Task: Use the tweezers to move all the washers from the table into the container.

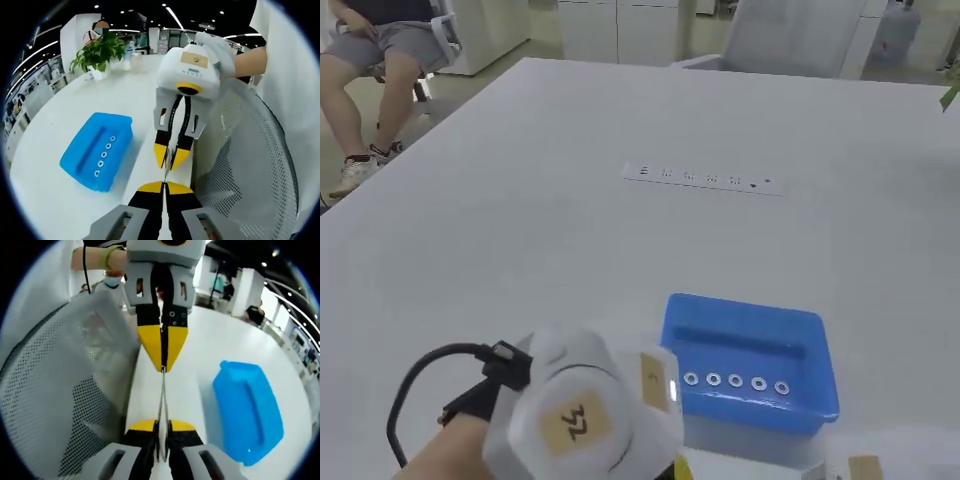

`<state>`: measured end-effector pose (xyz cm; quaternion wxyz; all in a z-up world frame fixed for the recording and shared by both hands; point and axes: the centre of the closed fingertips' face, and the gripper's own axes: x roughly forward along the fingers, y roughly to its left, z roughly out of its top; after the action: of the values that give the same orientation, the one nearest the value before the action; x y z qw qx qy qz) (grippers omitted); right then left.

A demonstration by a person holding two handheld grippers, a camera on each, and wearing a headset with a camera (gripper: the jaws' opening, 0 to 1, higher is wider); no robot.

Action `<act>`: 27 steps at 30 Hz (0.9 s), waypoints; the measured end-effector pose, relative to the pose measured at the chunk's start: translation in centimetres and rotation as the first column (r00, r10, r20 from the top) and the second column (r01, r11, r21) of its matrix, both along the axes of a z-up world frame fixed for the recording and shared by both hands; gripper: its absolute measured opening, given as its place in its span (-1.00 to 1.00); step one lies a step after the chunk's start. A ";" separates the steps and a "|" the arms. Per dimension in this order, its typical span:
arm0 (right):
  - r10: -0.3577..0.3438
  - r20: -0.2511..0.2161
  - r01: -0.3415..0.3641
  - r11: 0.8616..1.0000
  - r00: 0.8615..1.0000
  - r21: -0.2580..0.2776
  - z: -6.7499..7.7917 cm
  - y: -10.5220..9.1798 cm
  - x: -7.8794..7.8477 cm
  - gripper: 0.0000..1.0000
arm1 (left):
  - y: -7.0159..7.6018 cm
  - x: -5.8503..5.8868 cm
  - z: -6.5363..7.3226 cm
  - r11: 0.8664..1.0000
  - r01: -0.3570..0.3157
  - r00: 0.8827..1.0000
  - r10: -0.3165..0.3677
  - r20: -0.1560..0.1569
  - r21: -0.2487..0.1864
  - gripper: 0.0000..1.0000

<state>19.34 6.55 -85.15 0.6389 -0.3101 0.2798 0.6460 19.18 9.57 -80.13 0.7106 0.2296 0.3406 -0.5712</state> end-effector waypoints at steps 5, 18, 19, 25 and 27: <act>-0.017 -0.020 0.017 1.000 1.000 0.013 -0.3 0.0 -0.1 -0.80 | 0.3 -0.1 -1.3 1.000 0.013 0.999 -0.012 -0.030 0.019 -1.00; -0.268 -0.017 0.269 0.959 0.963 0.095 2.4 -5.1 0.6 -0.29 | 0.6 -0.5 -4.1 0.995 0.049 0.998 -0.046 -0.045 0.091 -1.00; -0.288 -0.011 0.287 0.953 0.958 0.100 2.8 -5.6 0.7 -0.27 | 0.7 -0.6 -4.2 0.994 0.052 0.998 -0.048 -0.043 0.098 -1.00; -0.413 0.004 0.407 0.899 0.911 0.161 5.7 -8.5 1.4 -0.12 | 1.0 -0.8 -5.0 0.985 0.051 0.998 -0.044 -0.051 0.162 -1.00; -0.443 0.008 0.434 0.884 0.897 0.175 6.6 -9.4 1.6 -0.06 | 1.1 -0.8 -5.3 0.980 0.049 0.998 -0.040 -0.054 0.193 -1.00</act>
<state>20.93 -2.88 -78.59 0.7988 -0.1990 0.2716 0.4986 18.34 10.71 -85.44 0.6631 0.2911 0.4072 -0.5565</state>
